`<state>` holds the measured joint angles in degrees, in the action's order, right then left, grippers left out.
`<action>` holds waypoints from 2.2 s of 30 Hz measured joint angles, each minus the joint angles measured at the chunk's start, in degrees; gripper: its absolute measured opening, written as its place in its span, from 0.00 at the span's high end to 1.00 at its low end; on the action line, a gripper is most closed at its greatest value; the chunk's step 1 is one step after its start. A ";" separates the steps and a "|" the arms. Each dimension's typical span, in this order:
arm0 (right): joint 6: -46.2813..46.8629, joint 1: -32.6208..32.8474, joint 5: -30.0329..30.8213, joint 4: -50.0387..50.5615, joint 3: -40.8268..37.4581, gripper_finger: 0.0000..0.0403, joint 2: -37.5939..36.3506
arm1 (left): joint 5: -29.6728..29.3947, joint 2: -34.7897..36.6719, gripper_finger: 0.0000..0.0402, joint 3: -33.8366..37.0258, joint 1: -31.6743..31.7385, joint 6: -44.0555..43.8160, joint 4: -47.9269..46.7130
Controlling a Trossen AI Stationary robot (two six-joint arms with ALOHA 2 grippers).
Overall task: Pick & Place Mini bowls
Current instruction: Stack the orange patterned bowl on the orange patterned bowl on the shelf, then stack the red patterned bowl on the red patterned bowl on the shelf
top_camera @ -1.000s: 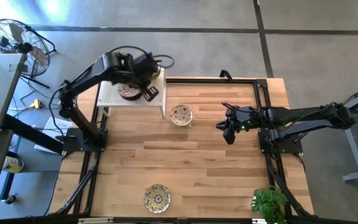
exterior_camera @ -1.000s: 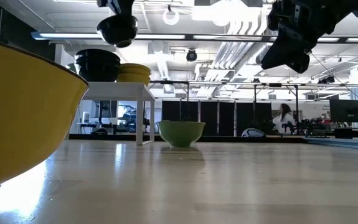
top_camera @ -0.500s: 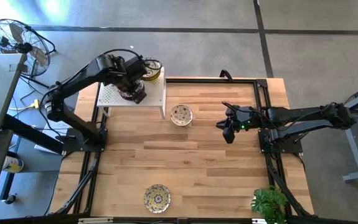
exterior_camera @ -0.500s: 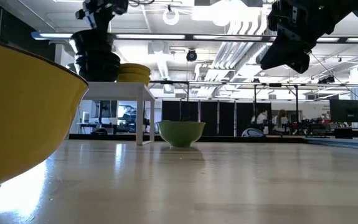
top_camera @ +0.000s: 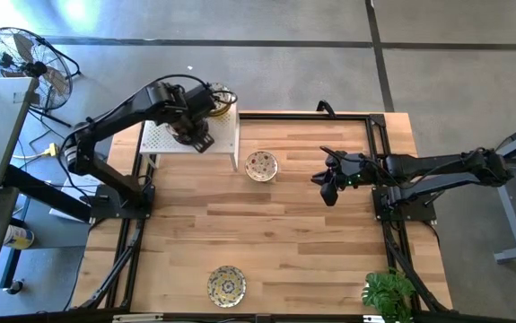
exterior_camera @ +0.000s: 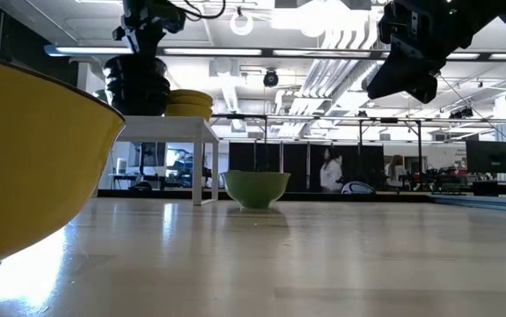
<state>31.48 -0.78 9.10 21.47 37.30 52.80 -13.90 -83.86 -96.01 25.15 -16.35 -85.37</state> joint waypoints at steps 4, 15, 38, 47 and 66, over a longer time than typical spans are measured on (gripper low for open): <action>0.00 0.00 0.00 0.00 0.00 0.89 0.00 | 0.44 -0.04 0.97 2.18 -0.02 -0.19 0.29; 0.00 0.00 0.63 0.00 0.00 0.89 0.00 | 0.02 -0.01 0.77 1.90 -0.01 -1.03 0.56; 4.56 -2.22 1.23 -2.15 0.02 0.89 1.16 | -1.49 14.55 0.98 9.72 -10.32 -0.57 24.96; 0.73 -5.76 -3.20 -12.56 1.64 0.77 11.61 | 0.02 28.02 0.98 32.11 -21.67 -5.25 52.42; 9.69 -21.81 -15.70 -12.62 21.79 0.58 48.63 | -6.23 35.85 0.99 45.64 -33.64 -12.42 58.48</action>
<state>41.17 -22.59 -6.59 8.85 59.09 101.43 -20.12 -48.01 -50.37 -8.49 -28.77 -26.90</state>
